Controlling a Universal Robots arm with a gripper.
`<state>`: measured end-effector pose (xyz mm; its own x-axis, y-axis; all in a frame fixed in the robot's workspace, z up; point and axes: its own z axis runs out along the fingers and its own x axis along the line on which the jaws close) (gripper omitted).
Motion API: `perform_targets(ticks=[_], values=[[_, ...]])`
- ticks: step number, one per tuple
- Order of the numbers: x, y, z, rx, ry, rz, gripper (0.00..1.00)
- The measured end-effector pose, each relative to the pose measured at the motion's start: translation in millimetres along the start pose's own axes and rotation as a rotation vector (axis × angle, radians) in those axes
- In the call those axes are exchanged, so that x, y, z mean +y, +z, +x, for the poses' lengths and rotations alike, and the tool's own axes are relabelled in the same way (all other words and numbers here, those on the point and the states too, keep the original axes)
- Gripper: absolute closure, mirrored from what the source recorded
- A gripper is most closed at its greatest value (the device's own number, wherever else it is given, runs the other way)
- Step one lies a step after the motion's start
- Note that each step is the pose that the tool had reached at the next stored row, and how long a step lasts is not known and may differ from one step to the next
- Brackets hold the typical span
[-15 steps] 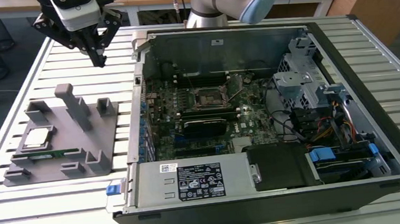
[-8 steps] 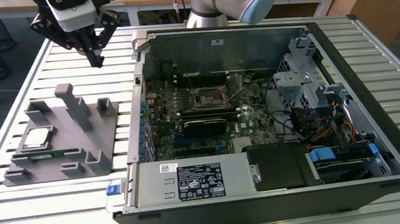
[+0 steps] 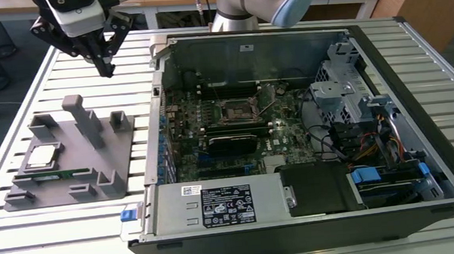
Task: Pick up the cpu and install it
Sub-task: 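Reach for the cpu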
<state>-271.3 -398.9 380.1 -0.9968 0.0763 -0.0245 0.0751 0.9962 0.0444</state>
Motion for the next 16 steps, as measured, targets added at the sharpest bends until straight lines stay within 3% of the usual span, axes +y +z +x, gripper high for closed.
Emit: perform_targets(ticks=[16], values=[[-0.9, 1.2, 10.7, 0.0001, 0.0, 0.0, 0.89]])
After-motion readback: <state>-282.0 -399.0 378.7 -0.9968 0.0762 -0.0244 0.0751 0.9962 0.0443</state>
